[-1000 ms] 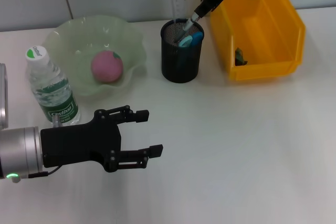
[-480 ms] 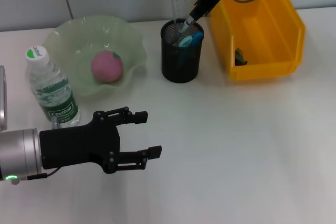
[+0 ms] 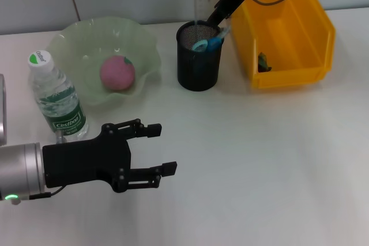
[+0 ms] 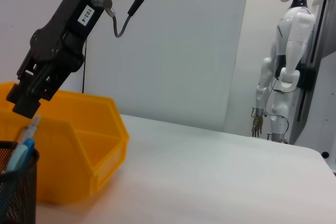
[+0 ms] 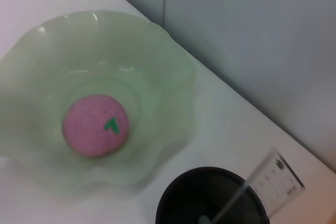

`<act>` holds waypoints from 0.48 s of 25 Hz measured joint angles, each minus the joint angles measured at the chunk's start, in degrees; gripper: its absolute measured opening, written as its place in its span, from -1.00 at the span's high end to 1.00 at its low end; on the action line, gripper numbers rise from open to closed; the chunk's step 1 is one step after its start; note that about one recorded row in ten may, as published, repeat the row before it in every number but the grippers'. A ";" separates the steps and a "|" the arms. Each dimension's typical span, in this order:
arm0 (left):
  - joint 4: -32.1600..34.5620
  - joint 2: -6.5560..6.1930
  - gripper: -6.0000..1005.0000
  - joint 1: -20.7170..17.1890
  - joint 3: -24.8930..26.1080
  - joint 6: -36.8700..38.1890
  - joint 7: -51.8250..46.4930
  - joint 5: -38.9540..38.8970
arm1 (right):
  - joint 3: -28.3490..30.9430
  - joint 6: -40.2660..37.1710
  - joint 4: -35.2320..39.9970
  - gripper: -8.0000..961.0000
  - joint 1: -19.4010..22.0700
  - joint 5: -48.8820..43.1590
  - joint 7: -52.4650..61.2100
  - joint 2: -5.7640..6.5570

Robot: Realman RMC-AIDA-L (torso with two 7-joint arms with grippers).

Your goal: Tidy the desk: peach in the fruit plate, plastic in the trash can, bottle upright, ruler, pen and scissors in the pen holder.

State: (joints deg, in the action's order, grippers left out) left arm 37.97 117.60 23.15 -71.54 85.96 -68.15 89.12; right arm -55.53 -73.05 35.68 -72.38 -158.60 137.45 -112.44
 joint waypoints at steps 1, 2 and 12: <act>0.00 0.00 -0.62 -0.08 0.00 0.04 0.08 0.00 | -0.15 0.02 0.05 0.53 -0.01 -0.04 0.19 -0.08; 0.00 0.00 -0.62 -0.17 0.00 0.08 0.20 0.00 | -0.30 0.02 0.14 0.44 -0.02 -0.04 0.37 -0.19; 0.00 0.00 -0.62 -0.39 0.00 0.27 0.47 0.00 | -0.37 0.02 1.14 -0.29 0.02 -0.04 0.62 -0.97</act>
State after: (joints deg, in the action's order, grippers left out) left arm 37.97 117.59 22.76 -71.54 86.22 -67.67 89.12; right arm -55.90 -73.03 36.82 -72.36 -158.63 138.07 -113.41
